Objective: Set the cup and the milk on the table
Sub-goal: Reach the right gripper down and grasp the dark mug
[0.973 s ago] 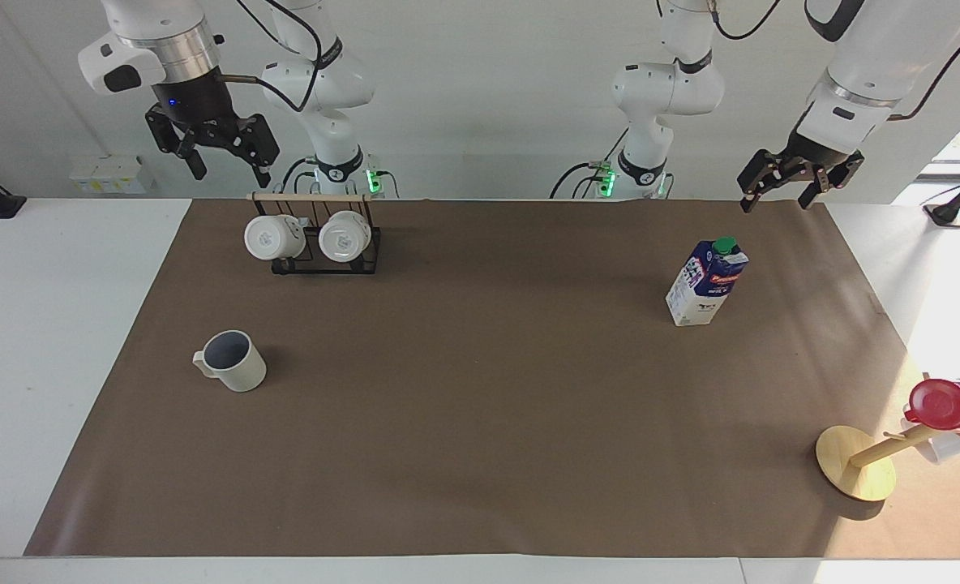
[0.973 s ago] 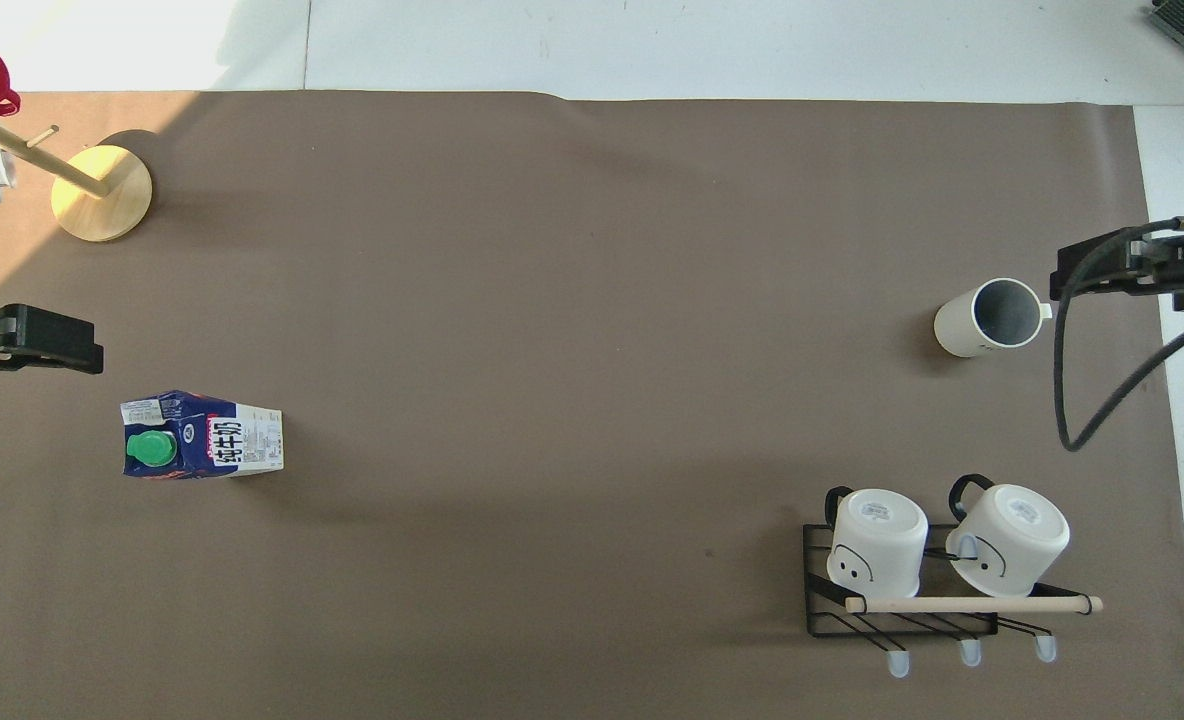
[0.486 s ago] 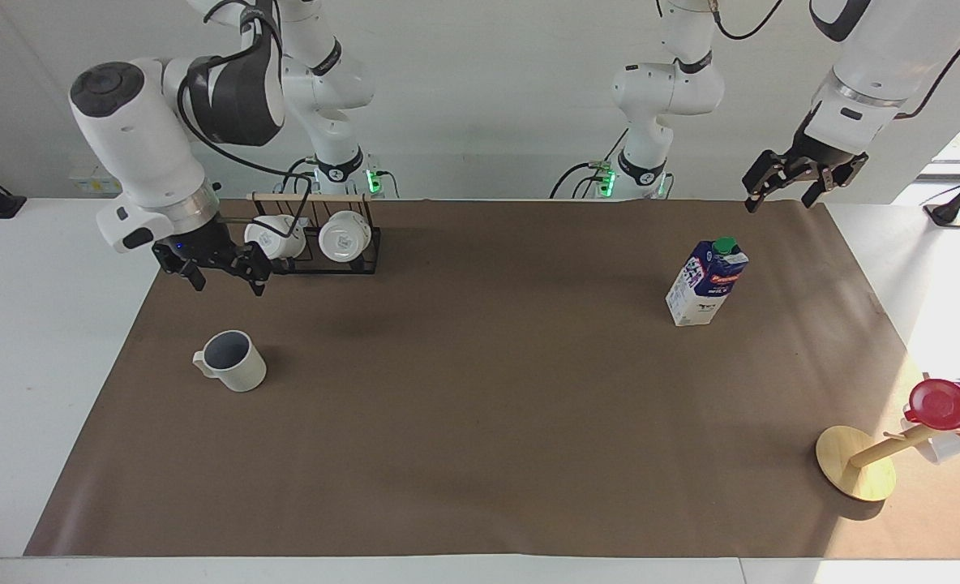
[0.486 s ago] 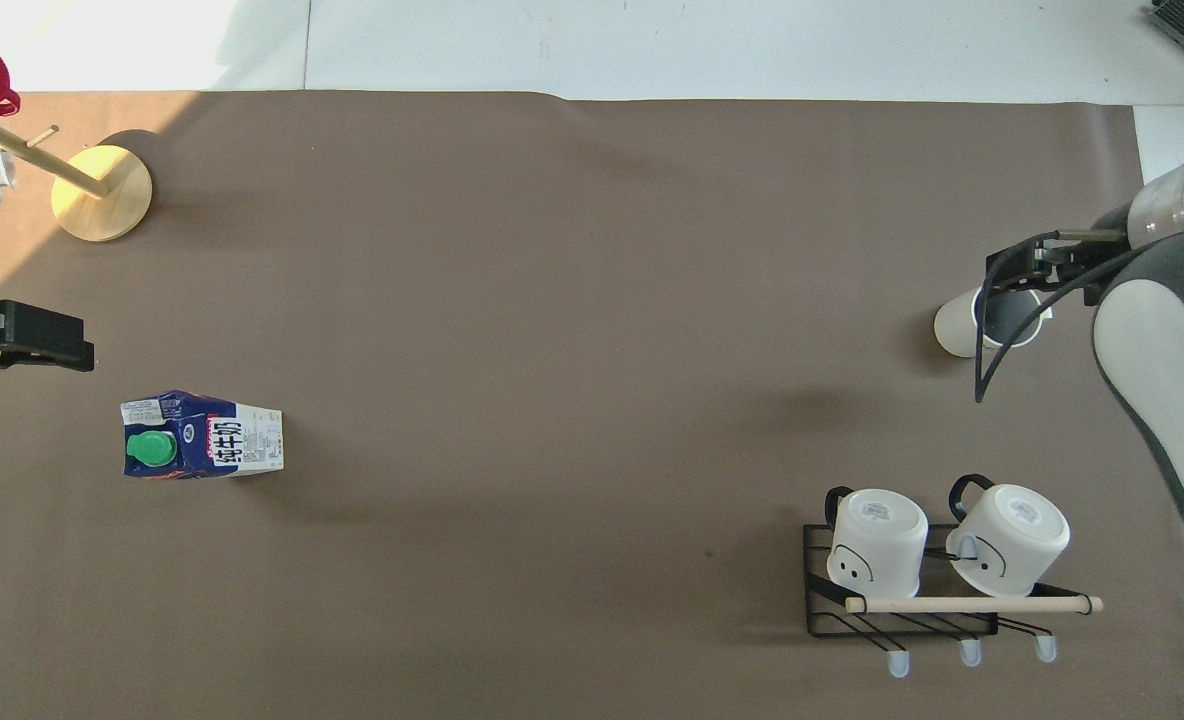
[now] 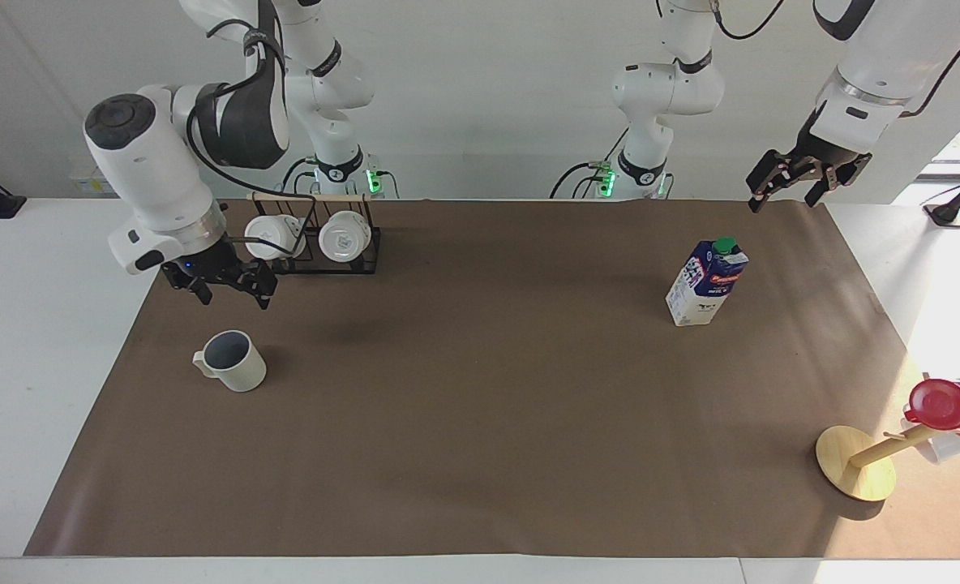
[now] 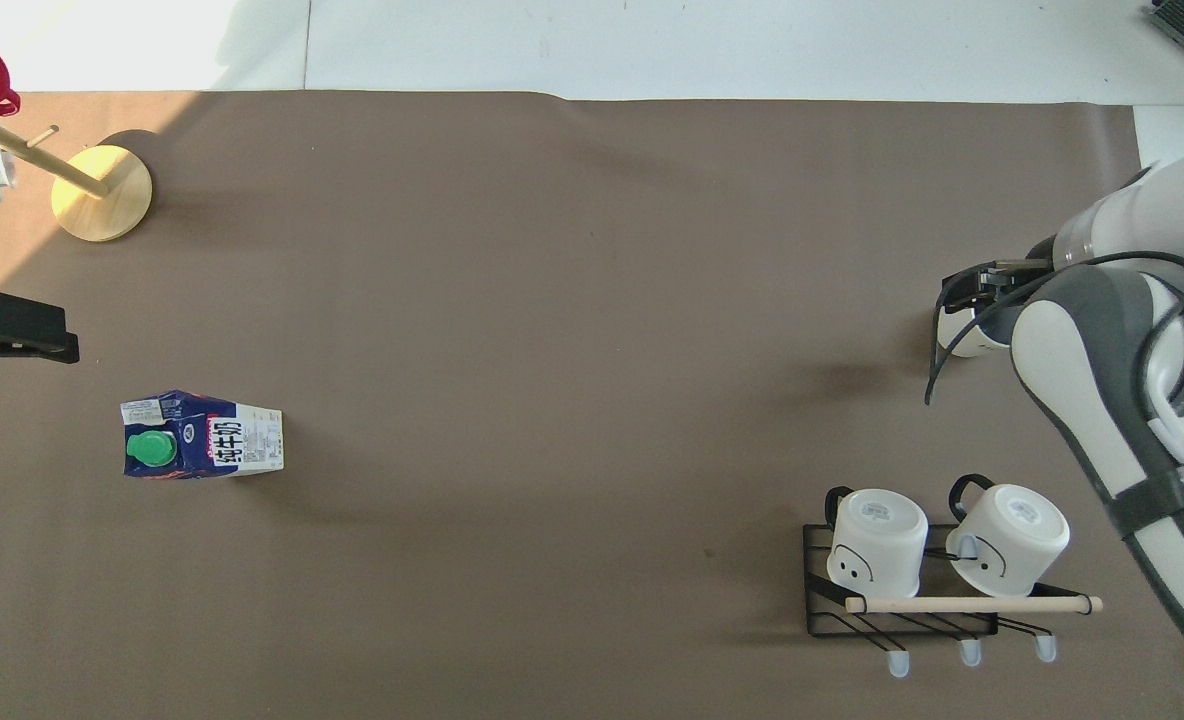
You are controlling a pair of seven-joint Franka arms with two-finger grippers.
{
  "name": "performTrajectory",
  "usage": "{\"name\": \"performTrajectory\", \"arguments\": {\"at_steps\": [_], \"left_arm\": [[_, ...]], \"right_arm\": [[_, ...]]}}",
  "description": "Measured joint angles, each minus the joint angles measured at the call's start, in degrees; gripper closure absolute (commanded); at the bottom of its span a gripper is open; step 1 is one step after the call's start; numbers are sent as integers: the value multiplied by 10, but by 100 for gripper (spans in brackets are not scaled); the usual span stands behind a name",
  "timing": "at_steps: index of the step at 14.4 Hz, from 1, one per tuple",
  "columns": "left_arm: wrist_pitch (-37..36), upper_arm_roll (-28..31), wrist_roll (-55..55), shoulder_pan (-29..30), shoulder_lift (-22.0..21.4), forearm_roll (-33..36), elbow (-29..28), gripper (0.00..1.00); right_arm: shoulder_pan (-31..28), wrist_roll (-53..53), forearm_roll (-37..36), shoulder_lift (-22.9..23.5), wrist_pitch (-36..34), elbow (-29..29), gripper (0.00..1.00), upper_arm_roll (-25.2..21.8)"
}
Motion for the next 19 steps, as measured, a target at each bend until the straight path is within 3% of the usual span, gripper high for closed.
{"name": "performTrajectory", "arguments": {"at_steps": [6, 8, 9, 10, 11, 19], "left_arm": [[0, -1, -1, 0, -2, 0, 0, 0], [-1, -2, -1, 0, -2, 0, 0, 0], [-1, -2, 0, 0, -2, 0, 0, 0], [-1, -4, 0, 0, -2, 0, 0, 0], [-1, -6, 0, -1, -2, 0, 0, 0], [-1, -12, 0, -1, -2, 0, 0, 0]], "right_arm": [[-14, -35, -3, 19, 103, -66, 1, 0], [-20, -42, -3, 21, 119, -82, 40, 0], [-22, -45, -3, 23, 122, -86, 69, 0], [-23, -48, -3, 26, 124, -88, 91, 0], [-23, -49, -3, 27, 125, -88, 100, 0], [-22, -50, -4, 26, 126, -87, 100, 1]]}}
